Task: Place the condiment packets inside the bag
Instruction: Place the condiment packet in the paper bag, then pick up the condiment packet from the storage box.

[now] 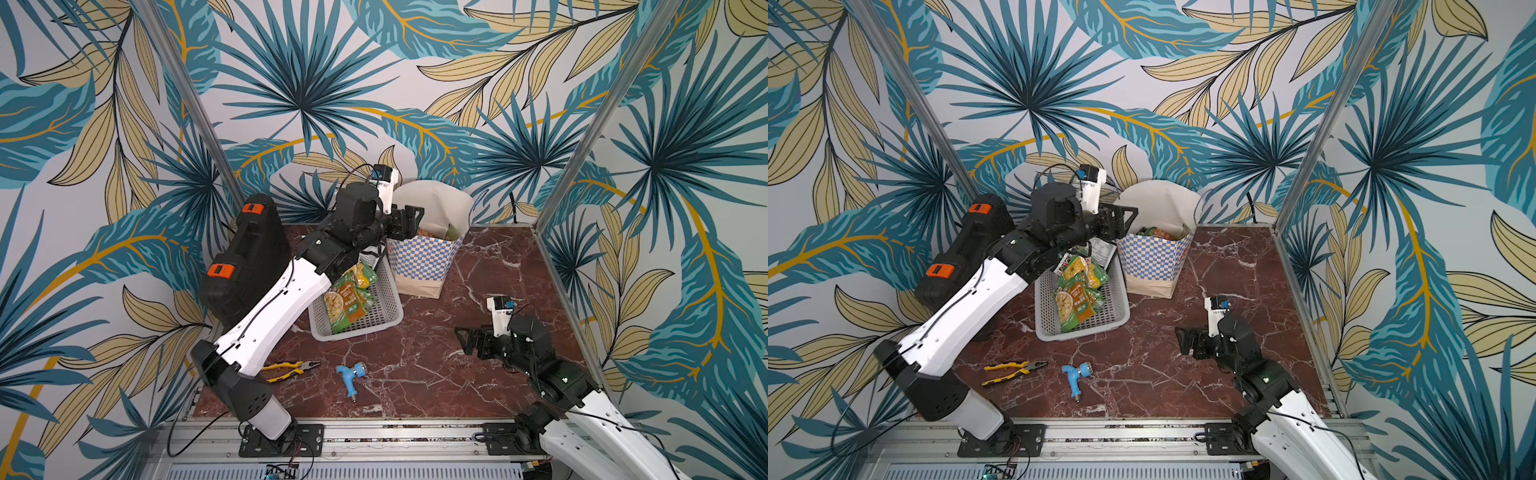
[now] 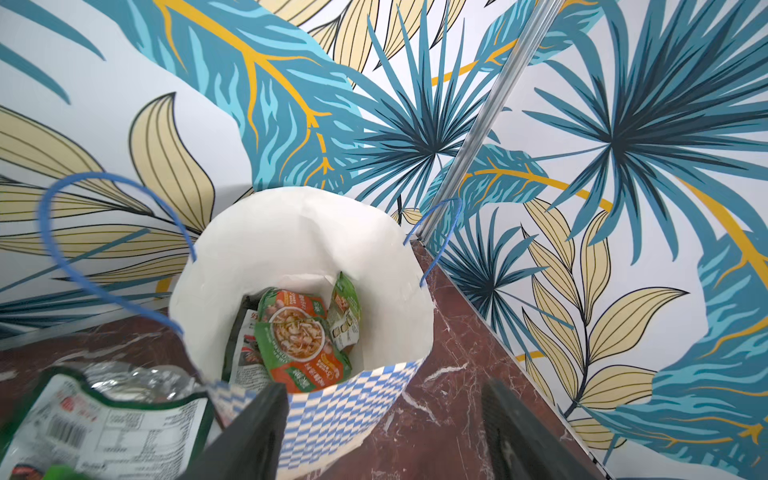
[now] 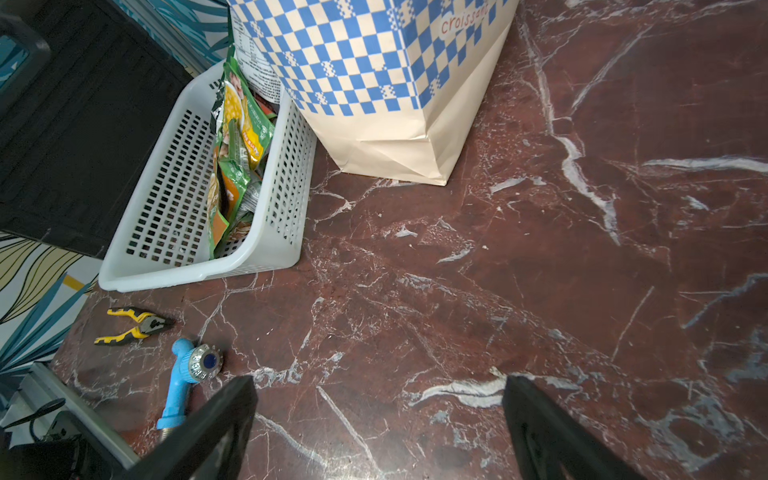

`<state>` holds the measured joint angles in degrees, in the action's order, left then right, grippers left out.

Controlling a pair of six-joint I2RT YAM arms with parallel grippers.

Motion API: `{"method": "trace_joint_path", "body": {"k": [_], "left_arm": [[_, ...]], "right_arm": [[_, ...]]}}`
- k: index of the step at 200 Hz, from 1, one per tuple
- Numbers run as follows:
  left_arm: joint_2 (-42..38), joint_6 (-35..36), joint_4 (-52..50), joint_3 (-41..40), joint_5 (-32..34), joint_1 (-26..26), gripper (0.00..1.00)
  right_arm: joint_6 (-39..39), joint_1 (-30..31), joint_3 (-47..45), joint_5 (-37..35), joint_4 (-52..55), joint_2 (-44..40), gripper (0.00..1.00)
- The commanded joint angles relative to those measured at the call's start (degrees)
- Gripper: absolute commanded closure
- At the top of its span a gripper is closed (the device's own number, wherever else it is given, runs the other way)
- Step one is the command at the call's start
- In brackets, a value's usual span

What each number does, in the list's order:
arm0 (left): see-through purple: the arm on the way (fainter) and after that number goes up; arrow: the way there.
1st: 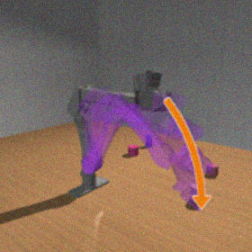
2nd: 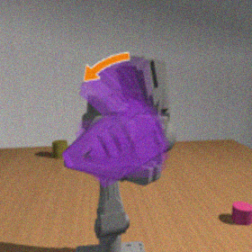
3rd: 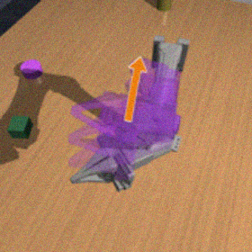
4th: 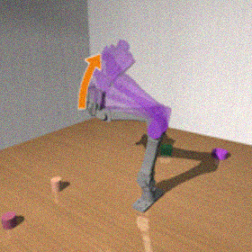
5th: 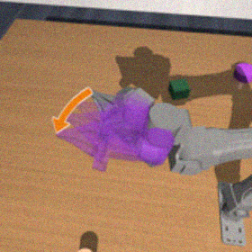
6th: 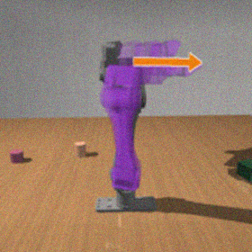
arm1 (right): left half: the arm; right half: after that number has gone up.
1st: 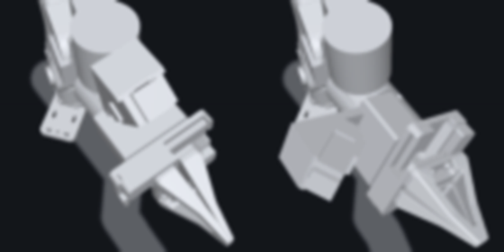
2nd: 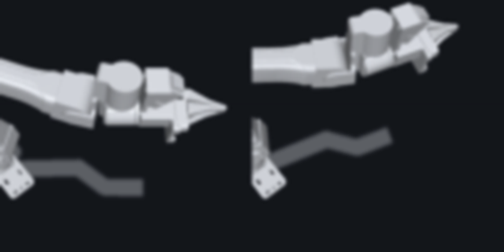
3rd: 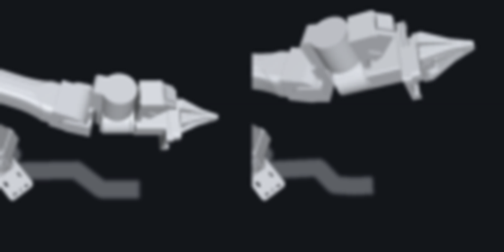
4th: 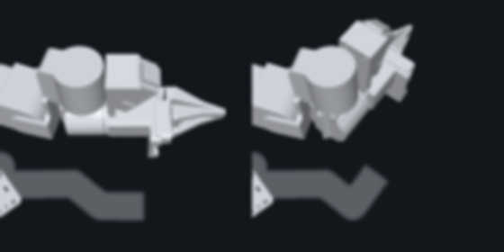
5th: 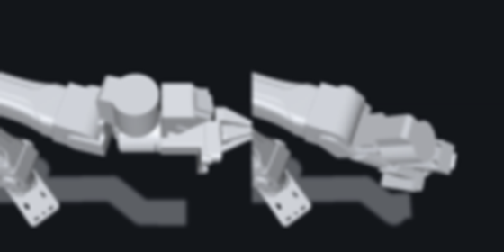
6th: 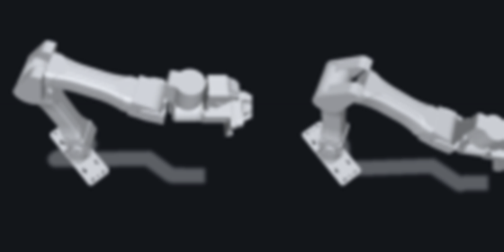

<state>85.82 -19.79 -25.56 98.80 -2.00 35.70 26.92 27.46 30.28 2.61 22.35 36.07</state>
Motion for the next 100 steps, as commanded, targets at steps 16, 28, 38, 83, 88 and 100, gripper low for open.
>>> {"method": "trace_joint_path", "body": {"k": [16,28,38,83,88,100], "left_arm": [[-8.55,3.35,2.57,-15.55,7.69,0.02,0.16],[-11.48,3.3,3.6,-20.61,10.89,-0.11,0.14],[-13.7,3.18,4.75,-24.82,12.69,-0.11,0.11],[-21.46,2.41,11.03,-41.71,21.14,-0.58,0.05],[-22.15,2.31,11.81,-43.29,22.01,-0.78,0.04],[-23.47,2.1,13.71,-47.16,24.02,-1.82,0.02]], "right_arm": [[-0.73,0.09,-1.37,4.05,-4.9,2.54,0.04],[-0.64,0.11,-1.29,4.57,-5.56,3.43,0.04],[-0.52,0.14,-1.2,4.99,-6.06,4.11,0.04],[-0.02,0.26,0.23,8.56,-9.21,8.41,0.08],[0.06,0.3,0.52,8.94,-9.29,9.03,0.08],[0.32,0.63,1.23,9.5,-10.89,10.71,0.1]]}}
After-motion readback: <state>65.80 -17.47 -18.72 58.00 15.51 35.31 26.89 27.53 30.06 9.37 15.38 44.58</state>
